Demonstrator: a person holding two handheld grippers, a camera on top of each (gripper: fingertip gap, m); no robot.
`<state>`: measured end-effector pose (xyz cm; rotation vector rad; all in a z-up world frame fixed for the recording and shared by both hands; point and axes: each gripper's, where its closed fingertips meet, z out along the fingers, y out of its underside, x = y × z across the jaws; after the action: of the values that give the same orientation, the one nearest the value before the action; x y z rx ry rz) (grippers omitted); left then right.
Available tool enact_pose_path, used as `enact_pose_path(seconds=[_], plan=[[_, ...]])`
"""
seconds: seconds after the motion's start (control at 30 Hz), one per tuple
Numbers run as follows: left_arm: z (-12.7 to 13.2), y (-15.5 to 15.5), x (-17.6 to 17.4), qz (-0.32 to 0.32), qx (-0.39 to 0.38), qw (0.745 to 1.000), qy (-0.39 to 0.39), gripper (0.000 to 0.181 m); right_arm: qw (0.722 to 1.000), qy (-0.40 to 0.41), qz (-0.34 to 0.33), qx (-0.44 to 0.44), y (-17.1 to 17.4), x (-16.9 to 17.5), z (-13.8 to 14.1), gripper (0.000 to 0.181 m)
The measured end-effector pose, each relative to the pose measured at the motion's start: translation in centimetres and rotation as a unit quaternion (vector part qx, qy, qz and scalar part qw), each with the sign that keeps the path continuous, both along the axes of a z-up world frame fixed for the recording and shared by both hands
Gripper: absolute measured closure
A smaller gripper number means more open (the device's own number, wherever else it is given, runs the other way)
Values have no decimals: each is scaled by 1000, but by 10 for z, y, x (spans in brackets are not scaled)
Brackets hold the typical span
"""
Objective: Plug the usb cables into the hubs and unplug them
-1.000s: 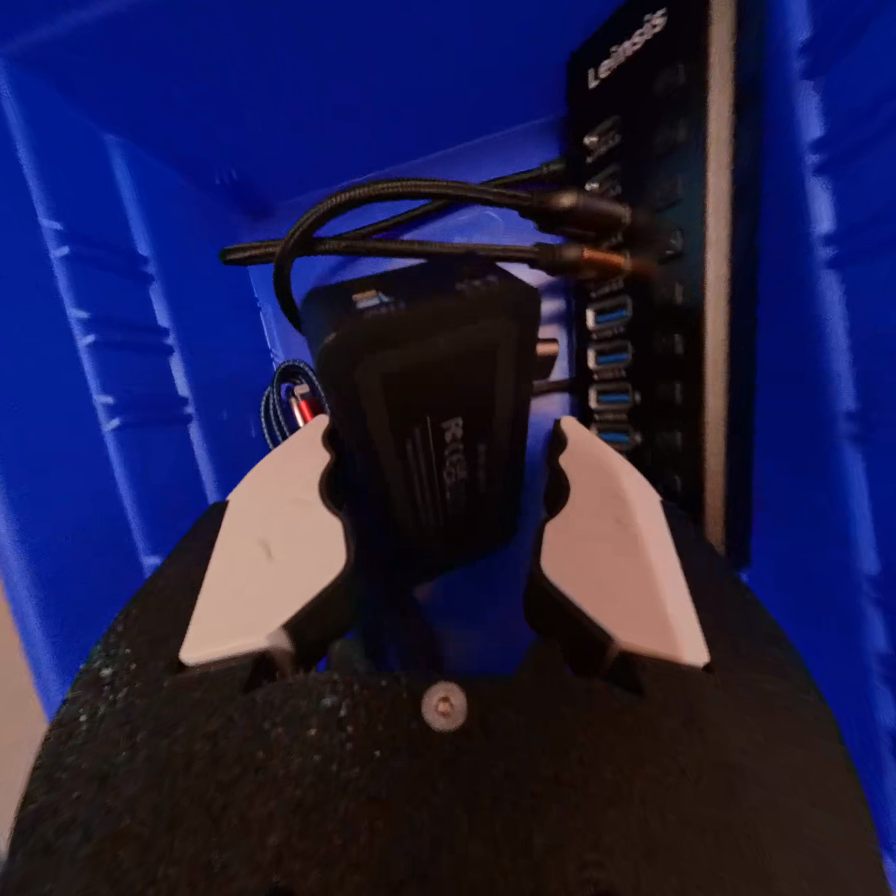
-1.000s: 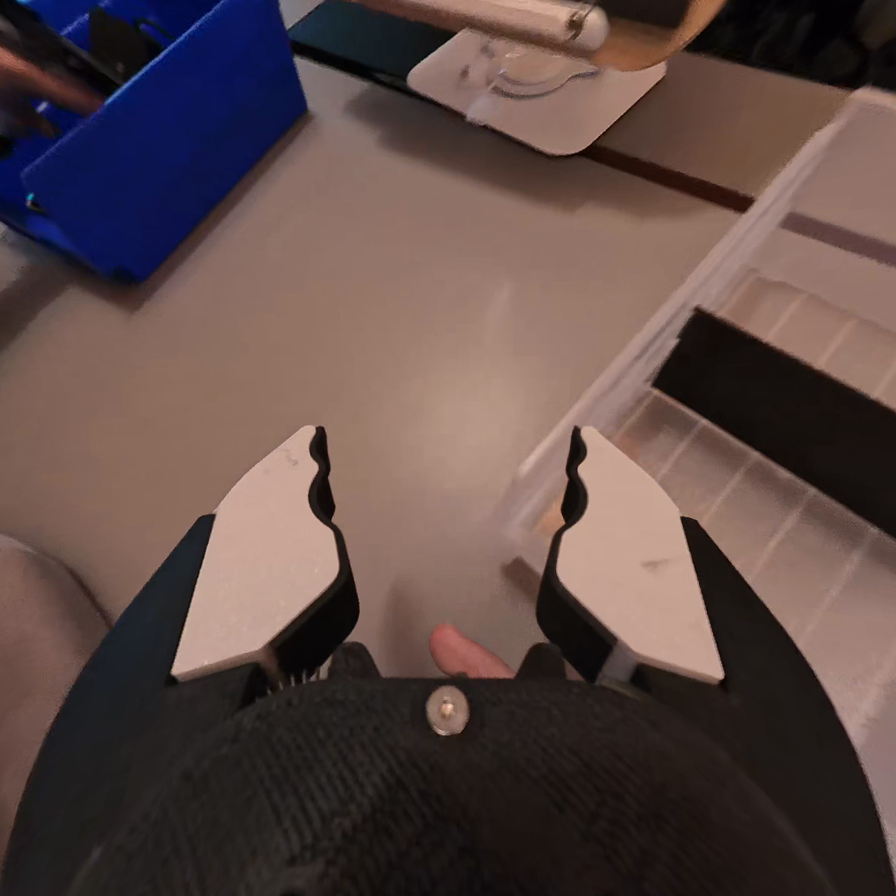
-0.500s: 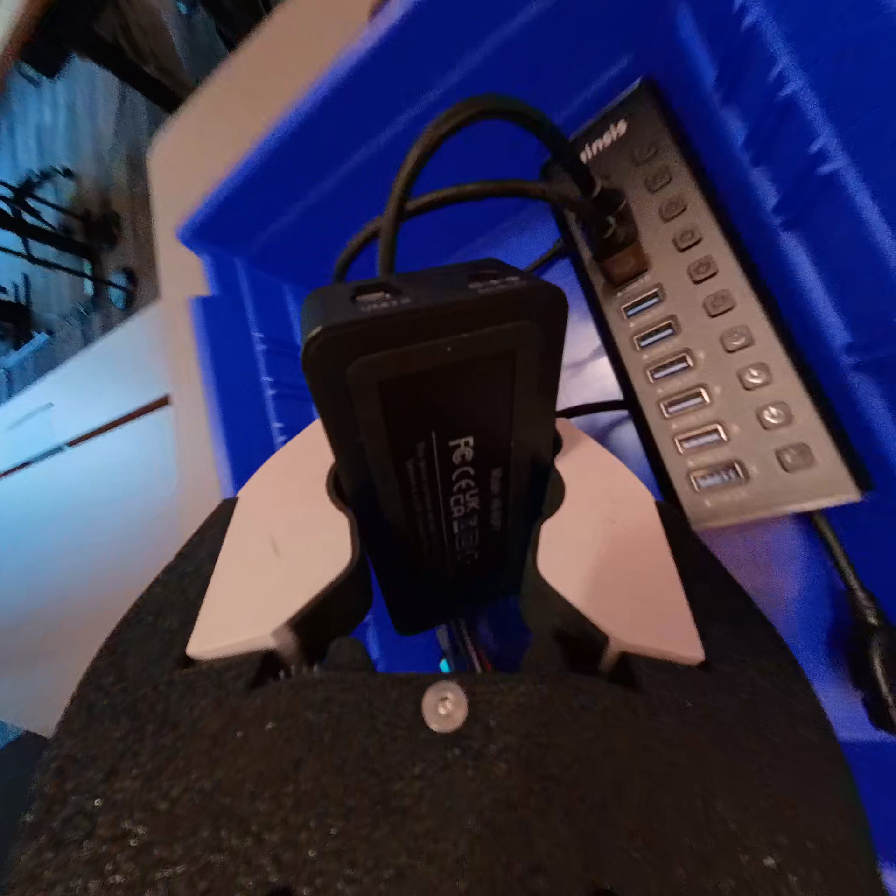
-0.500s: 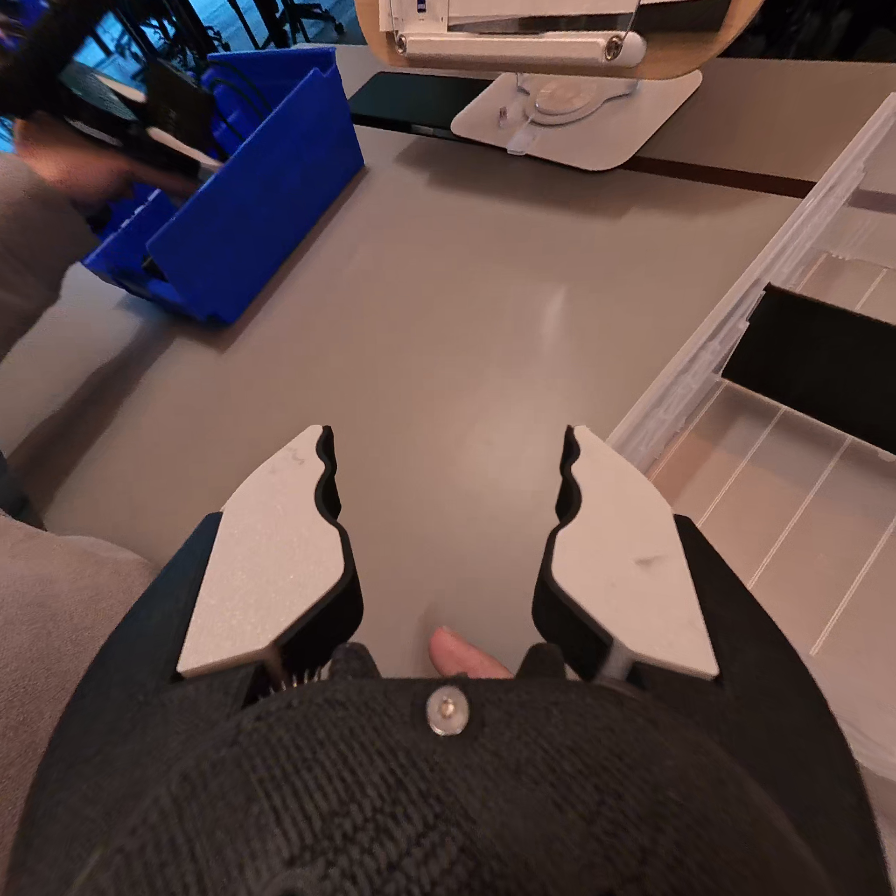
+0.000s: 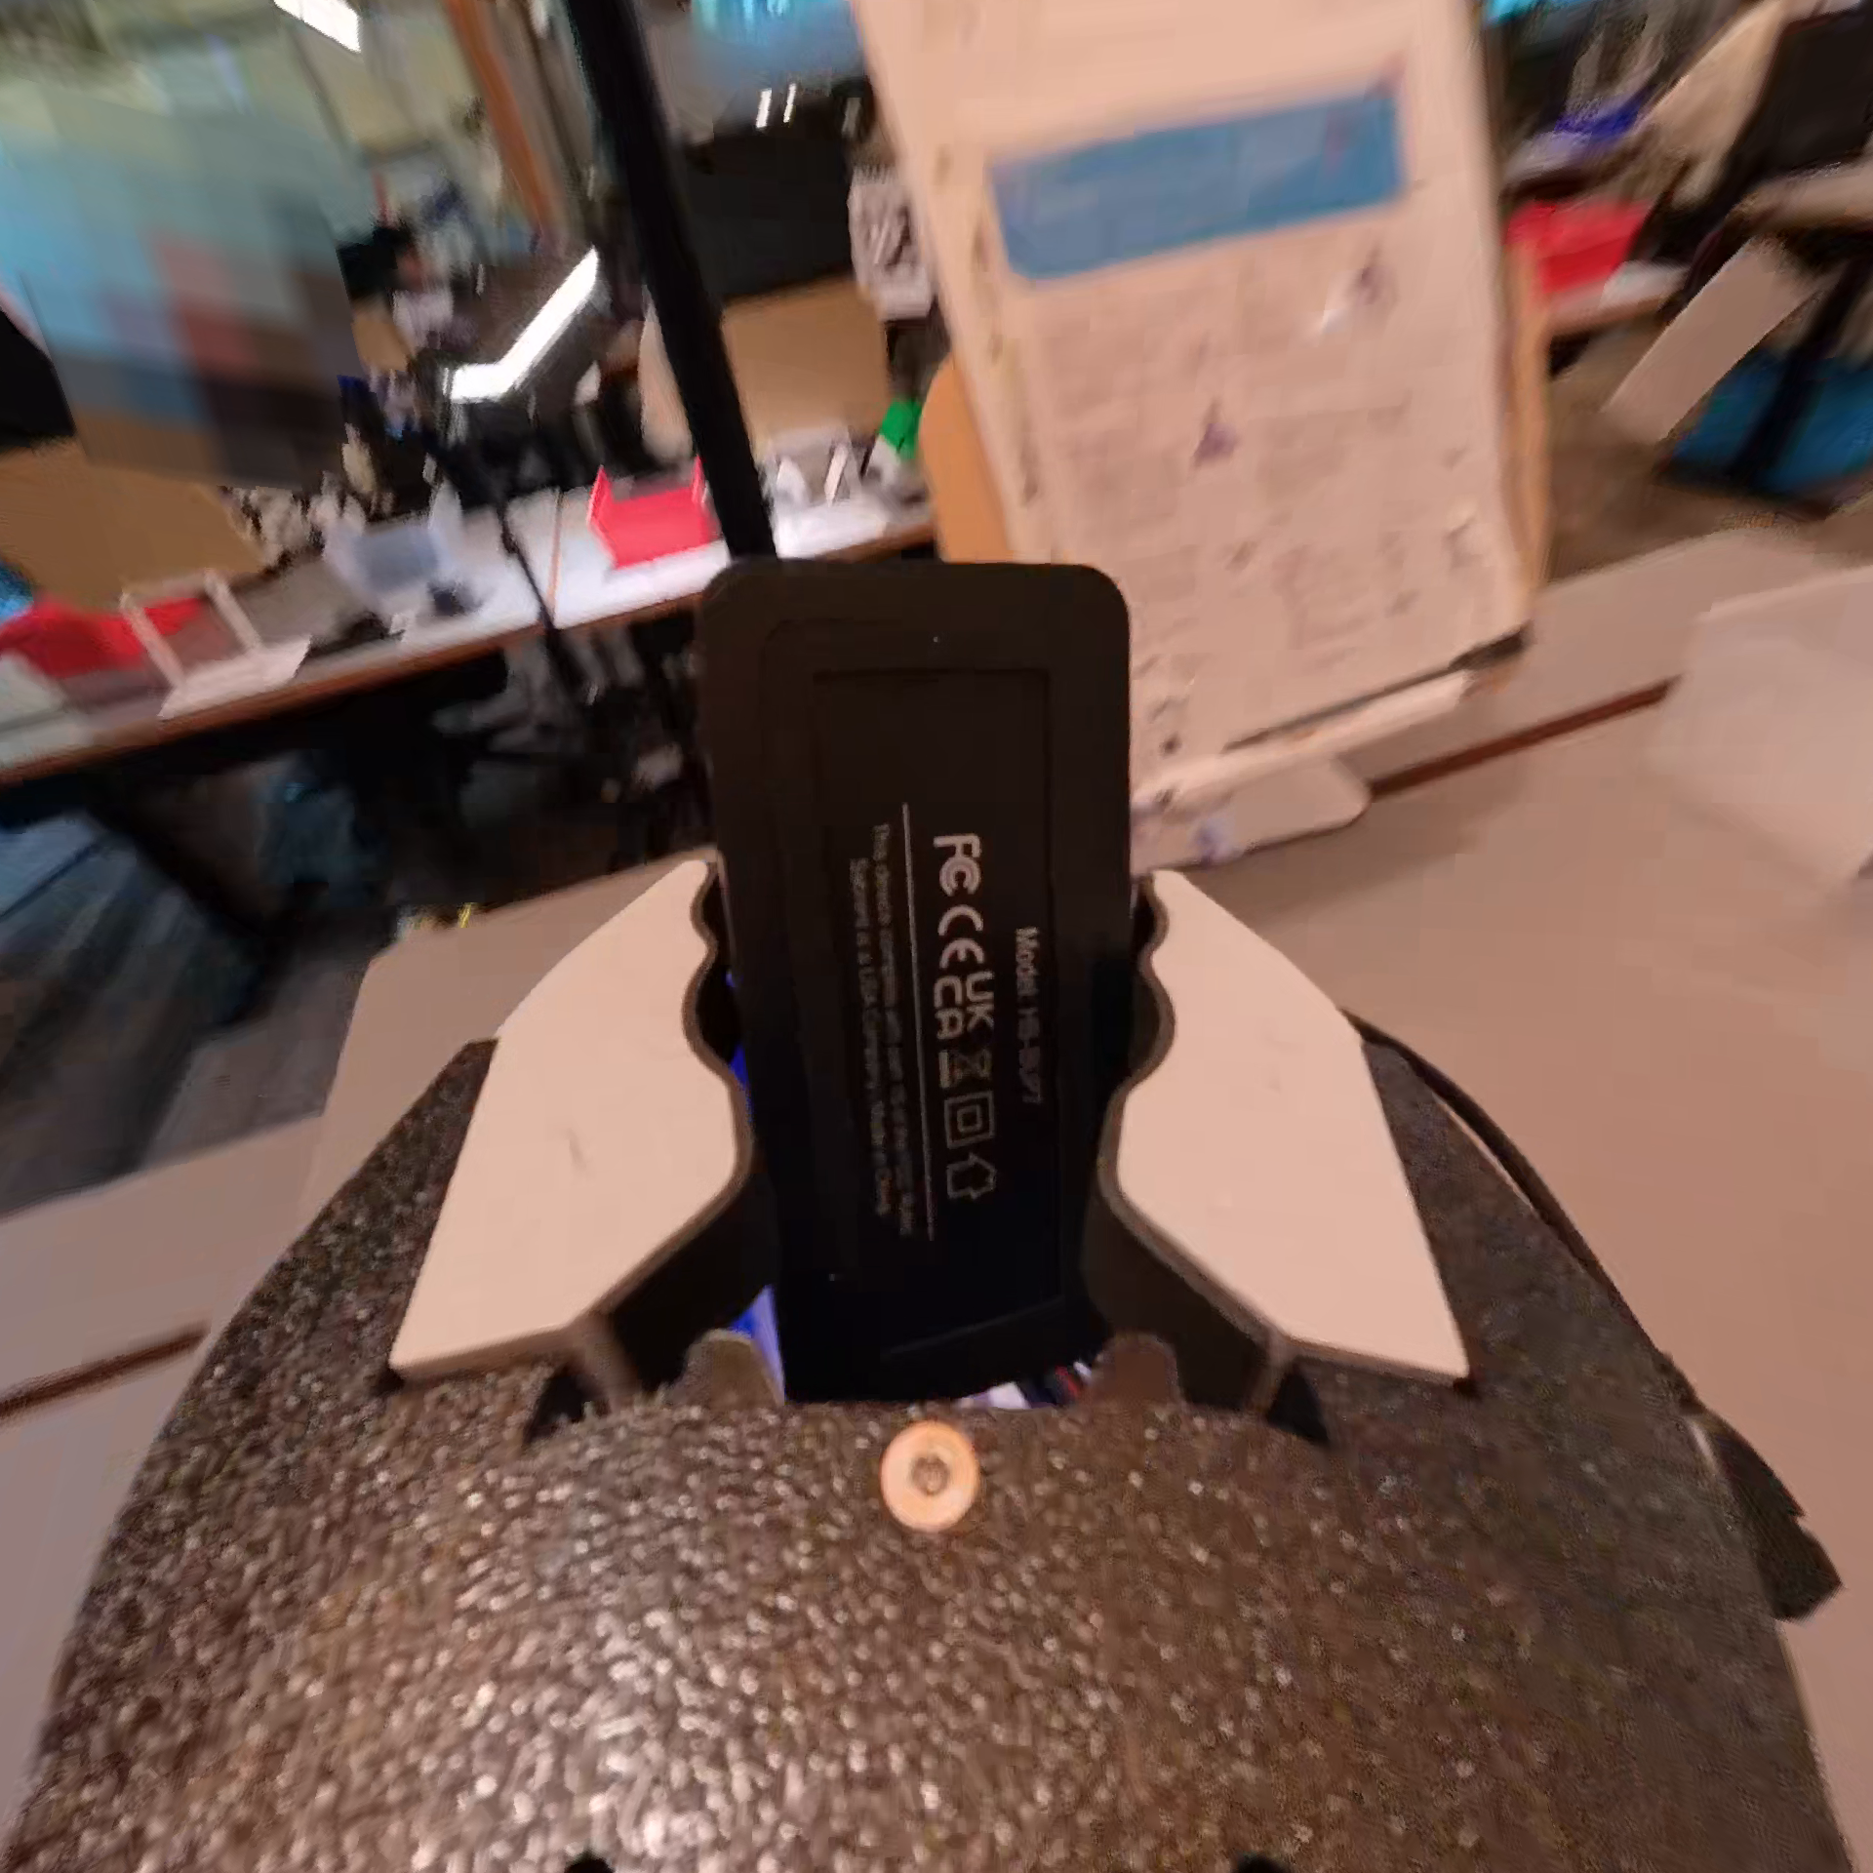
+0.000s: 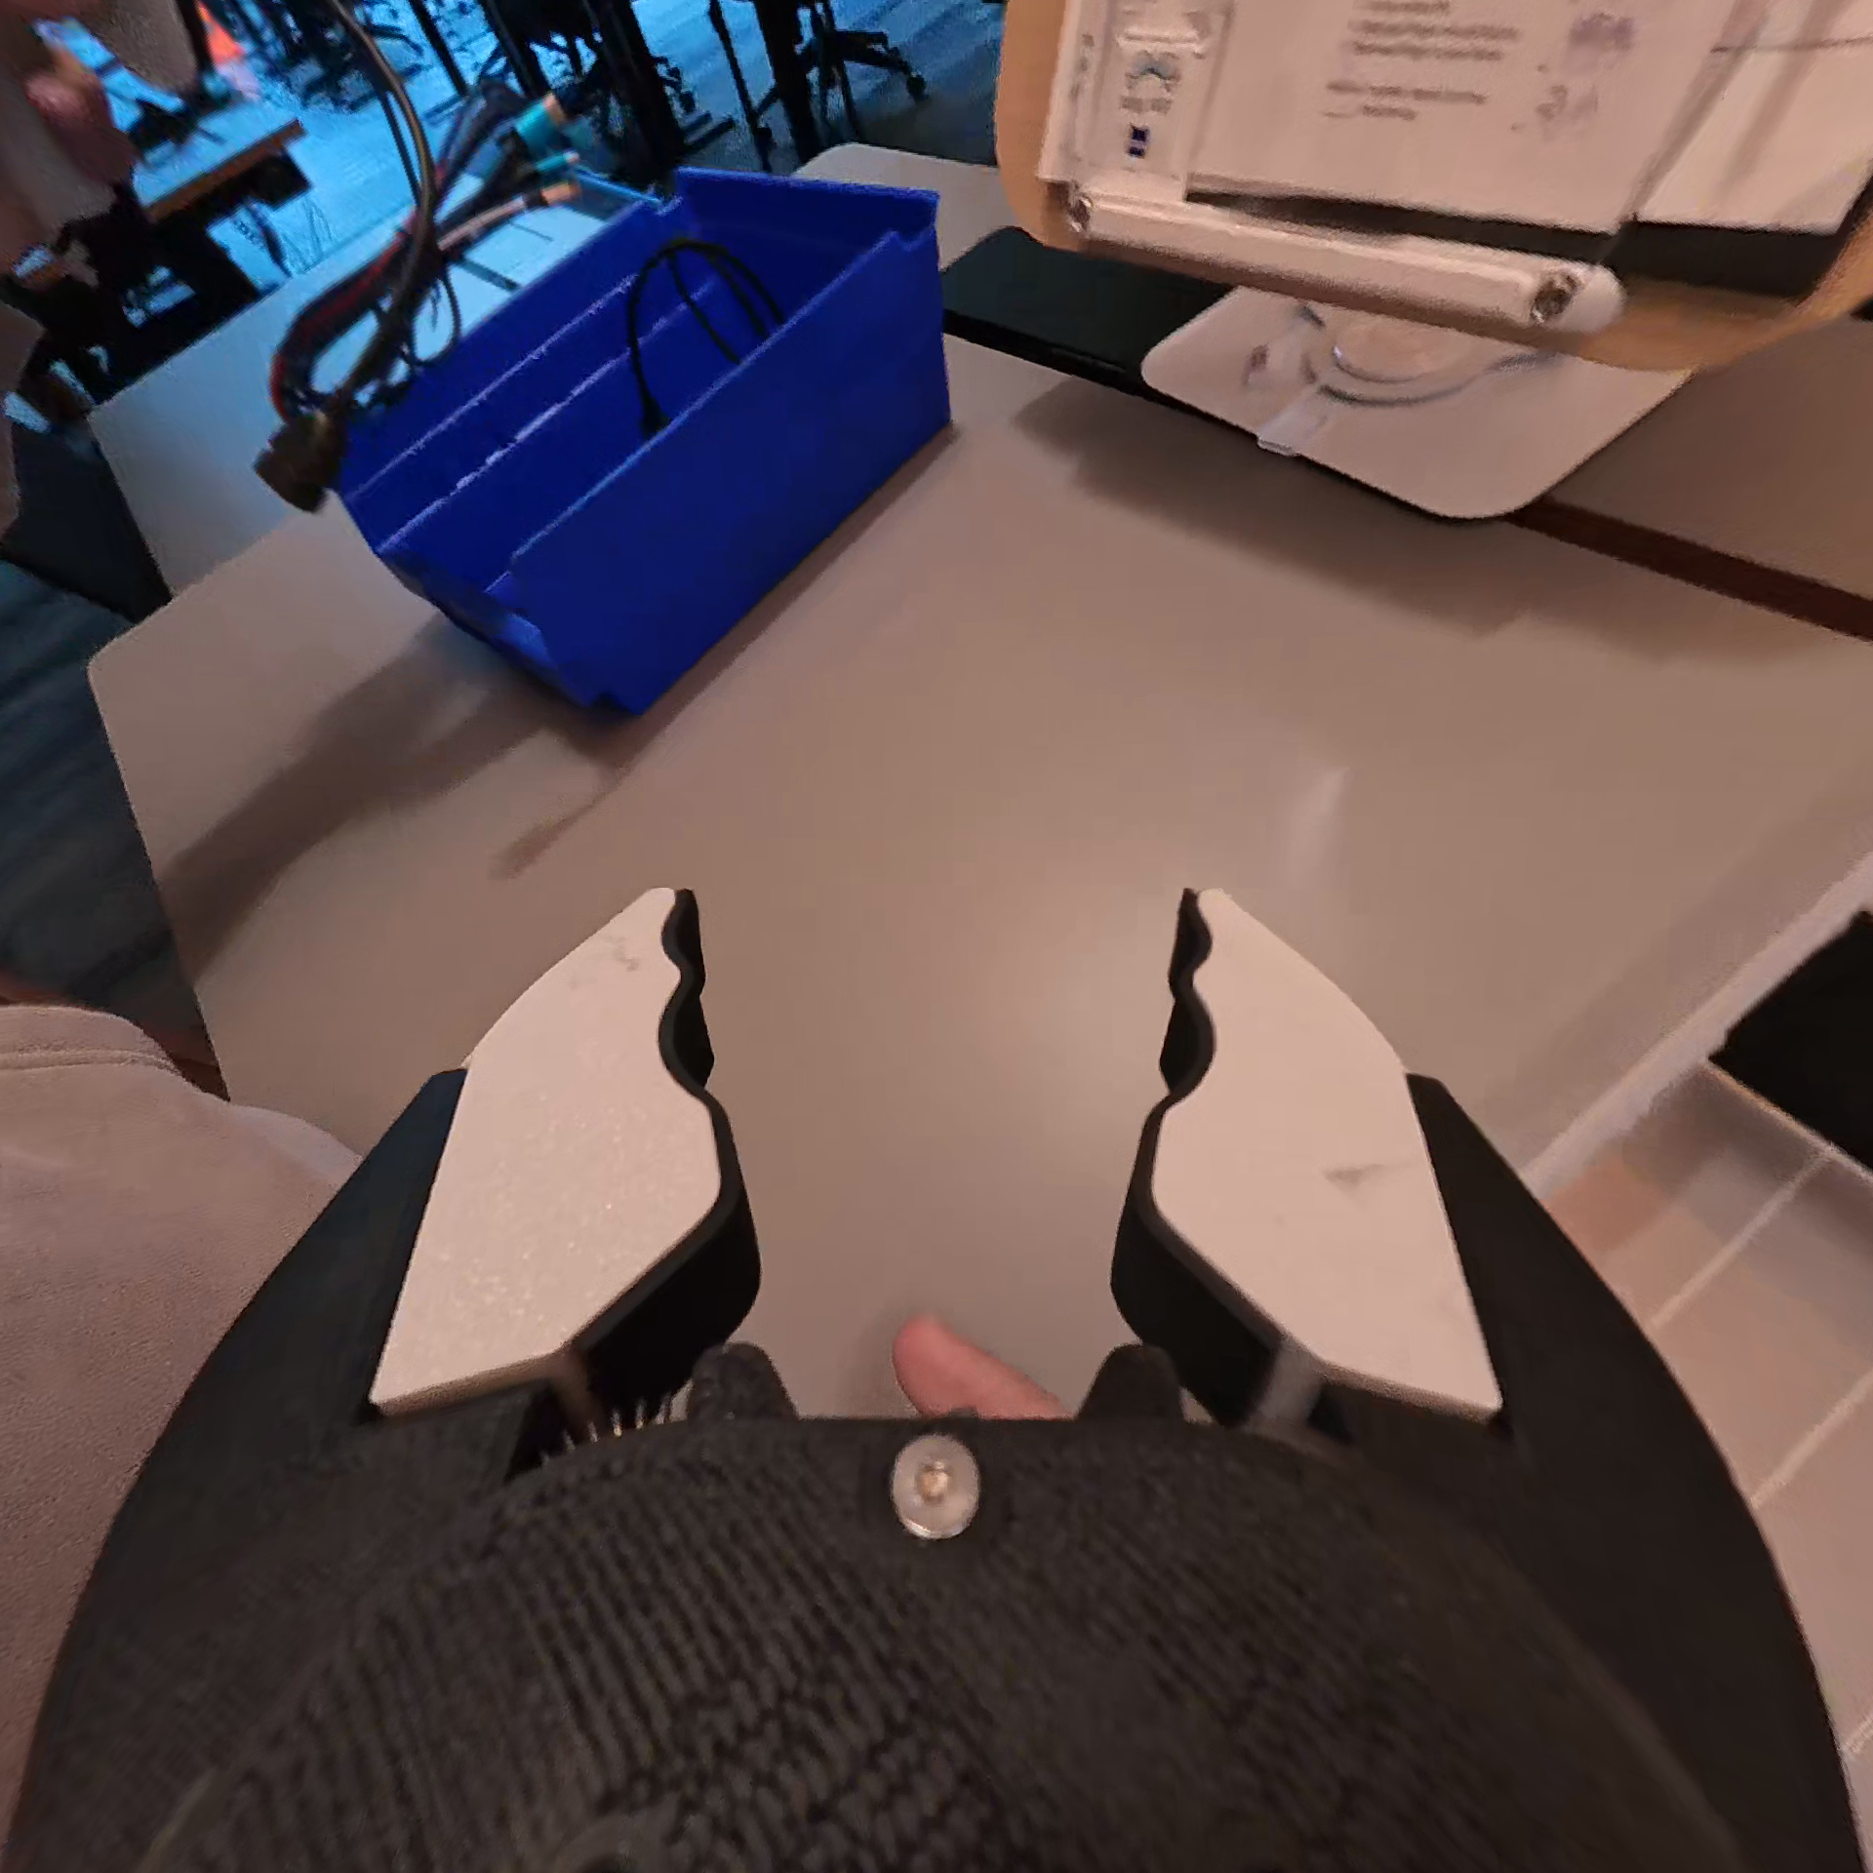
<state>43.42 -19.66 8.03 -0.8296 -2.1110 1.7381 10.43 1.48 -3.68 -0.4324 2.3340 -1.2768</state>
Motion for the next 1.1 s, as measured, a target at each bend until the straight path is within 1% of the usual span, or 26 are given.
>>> enact_pose_path(seconds=[0.03, 0.13, 0.17, 0.23, 0.3, 0.37, 0.43, 0.5, 0.57, 0.67, 0.73, 0.77, 0.8, 0.83, 0.87, 0.93, 1.0, 1.1], plan=[[13, 6, -5, -25, -16, 999, 22, 107, 1000, 5, 6, -8, -2, 3, 4, 93], [47, 25, -20, -99, -48, 991, 80, 107, 999, 9, 27, -28, -9, 10, 21, 93], [56, 33, -28, -136, -48, 985, 100, 107, 999, 6, 35, -35, -11, 13, 29, 92], [76, 54, -47, -217, -52, 963, 154, 107, 996, -7, 60, -62, -14, 22, 52, 91], [88, 79, -69, -310, -49, 931, 184, 107, 991, -13, 86, -103, -17, 32, 81, 91], [85, 93, -90, -363, -50, 913, 177, 106, 983, -4, 114, -146, -23, 44, 108, 93], [74, 109, -116, -416, -36, 894, 162, 107, 973, 2, 142, -179, -29, 58, 132, 95], [58, 130, -144, -473, -31, 870, 137, 107, 964, -1, 173, -203, -34, 75, 154, 98], [38, 150, -173, -520, -17, 847, 106, 107, 949, 2, 216, -229, -36, 95, 166, 98], [10, 175, -209, -572, 11, 817, 81, 107, 923, 16, 299, -240, -31, 122, 160, 103], [-5, 189, -227, -596, 20, 799, 72, 107, 910, 37, 341, -233, -26, 130, 146, 110], [-11, 195, -233, -607, 24, 792, 67, 107, 907, 51, 351, -229, -24, 130, 138, 111], [-16, 201, -238, -618, 29, 783, 65, 107, 906, 73, 348, -229, -26, 127, 131, 119], [-21, 207, -241, -629, 32, 774, 62, 107, 901, 94, 363, -218, -23, 124, 120, 121], [-25, 212, -244, -639, 33, 766, 57, 107, 895, 105, 381, -207, -18, 122, 113, 122], [-36, 221, -248, -657, 39, 752, 41, 107, 883, 127, 399, -212, -10, 120, 105, 122], [-45, 226, -253, -665, 33, 745, 30, 107, 881, 144, 407, -194, -6, 117, 98, 122], [-53, 226, -258, -665, 24, 747, 14, 107, 884, 170, 398, -175, -5, 111, 90, 123]])
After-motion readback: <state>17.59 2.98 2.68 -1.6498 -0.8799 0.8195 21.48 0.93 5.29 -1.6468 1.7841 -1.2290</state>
